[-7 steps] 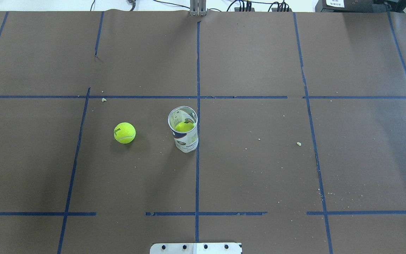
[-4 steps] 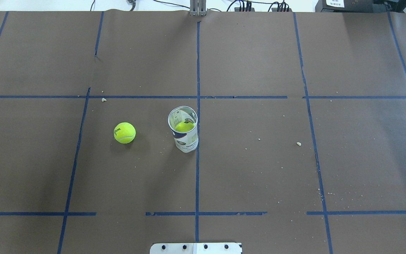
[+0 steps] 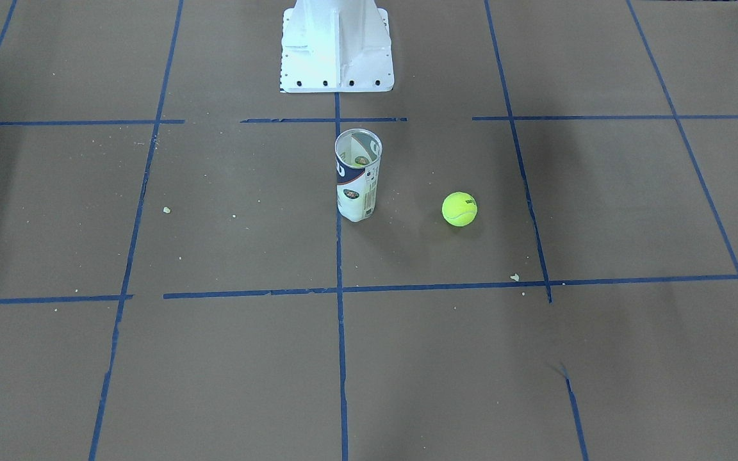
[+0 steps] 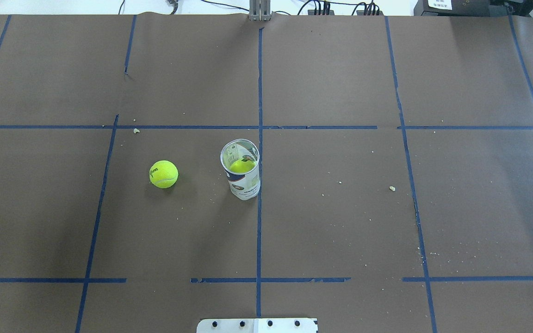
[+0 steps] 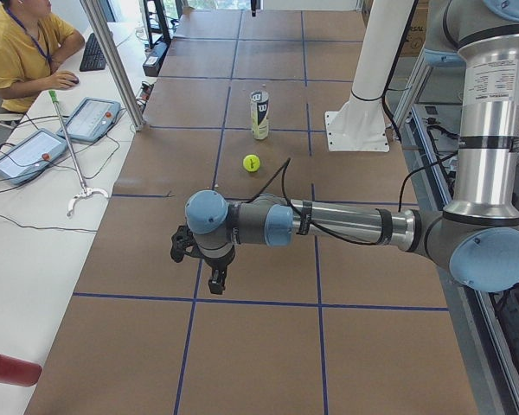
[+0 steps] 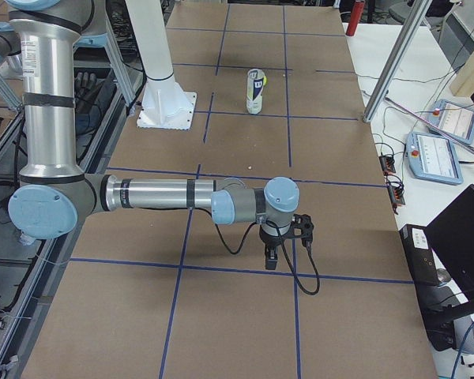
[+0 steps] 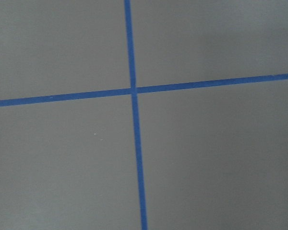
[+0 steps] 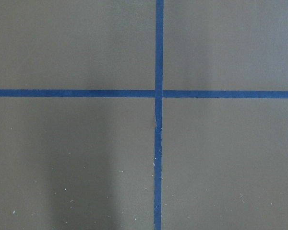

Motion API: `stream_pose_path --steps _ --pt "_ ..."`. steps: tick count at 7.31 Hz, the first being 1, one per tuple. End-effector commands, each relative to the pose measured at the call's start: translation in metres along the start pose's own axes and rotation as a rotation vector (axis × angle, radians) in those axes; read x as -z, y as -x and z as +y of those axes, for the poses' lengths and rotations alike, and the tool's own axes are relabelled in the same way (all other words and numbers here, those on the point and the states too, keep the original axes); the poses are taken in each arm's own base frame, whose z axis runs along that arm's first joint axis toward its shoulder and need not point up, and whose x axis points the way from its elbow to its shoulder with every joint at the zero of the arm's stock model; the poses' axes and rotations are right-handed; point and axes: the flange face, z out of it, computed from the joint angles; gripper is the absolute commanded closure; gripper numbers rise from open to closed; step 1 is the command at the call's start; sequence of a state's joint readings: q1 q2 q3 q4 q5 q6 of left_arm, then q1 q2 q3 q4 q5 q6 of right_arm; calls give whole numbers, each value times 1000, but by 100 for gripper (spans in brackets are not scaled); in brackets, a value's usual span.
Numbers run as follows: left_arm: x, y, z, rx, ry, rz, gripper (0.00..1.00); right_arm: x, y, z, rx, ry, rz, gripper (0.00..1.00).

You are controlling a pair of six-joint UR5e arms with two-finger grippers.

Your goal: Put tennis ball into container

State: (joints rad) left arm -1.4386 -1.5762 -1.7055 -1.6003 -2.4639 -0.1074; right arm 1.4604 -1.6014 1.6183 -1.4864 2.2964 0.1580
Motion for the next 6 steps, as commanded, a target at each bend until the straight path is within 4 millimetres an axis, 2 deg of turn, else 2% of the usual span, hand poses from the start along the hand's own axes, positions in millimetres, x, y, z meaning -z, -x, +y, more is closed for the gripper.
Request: stream_pose_path --steps 1,2,3,4,5,6 --pt "-3 -71 -15 64 -119 14 0 0 0 0 0 0 0 0" --pt "-14 -108 -14 95 -128 52 0 0 0 0 0 0 0 0" --pt "-24 -160 -20 94 -109 82 0 0 0 0 0 0 0 0" --pt "-34 -221 -37 114 -102 111 0 -1 1 0 1 1 0 0" --pt "-60 -278 -42 154 -104 95 0 0 0 0 1 -1 0 0" --pt "-93 -350 -43 240 -98 94 0 0 0 0 0 0 0 0"
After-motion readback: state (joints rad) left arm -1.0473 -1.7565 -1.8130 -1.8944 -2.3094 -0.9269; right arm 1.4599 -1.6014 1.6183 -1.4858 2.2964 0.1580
